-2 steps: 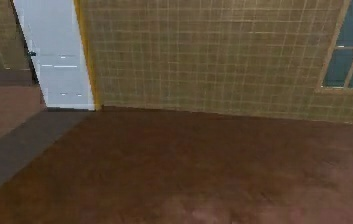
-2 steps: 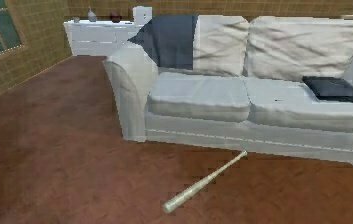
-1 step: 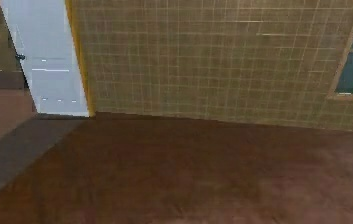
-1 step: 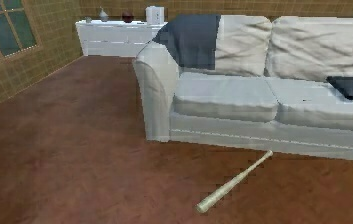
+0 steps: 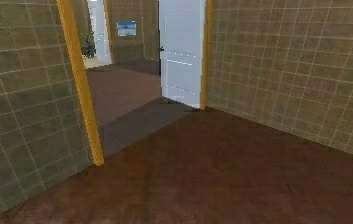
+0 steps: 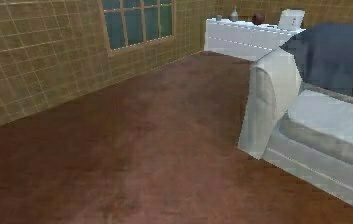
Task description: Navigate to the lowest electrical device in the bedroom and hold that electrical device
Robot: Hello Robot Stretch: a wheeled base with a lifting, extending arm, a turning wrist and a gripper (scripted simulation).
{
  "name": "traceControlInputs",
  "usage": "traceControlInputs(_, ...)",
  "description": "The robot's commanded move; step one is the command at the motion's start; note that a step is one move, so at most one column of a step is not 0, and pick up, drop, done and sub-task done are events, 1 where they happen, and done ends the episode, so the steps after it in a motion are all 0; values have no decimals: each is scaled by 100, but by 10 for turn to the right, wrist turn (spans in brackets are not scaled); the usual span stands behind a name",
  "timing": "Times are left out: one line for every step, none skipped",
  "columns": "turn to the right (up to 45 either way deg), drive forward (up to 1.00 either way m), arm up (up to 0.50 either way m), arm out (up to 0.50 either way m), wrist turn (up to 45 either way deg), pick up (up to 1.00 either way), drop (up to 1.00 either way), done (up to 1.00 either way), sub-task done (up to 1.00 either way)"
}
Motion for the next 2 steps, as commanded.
traceControlInputs(0,70,0,0,0,0,0,0,0)
traceControlInputs(-90,0,0,0,0,0,0,0,0)
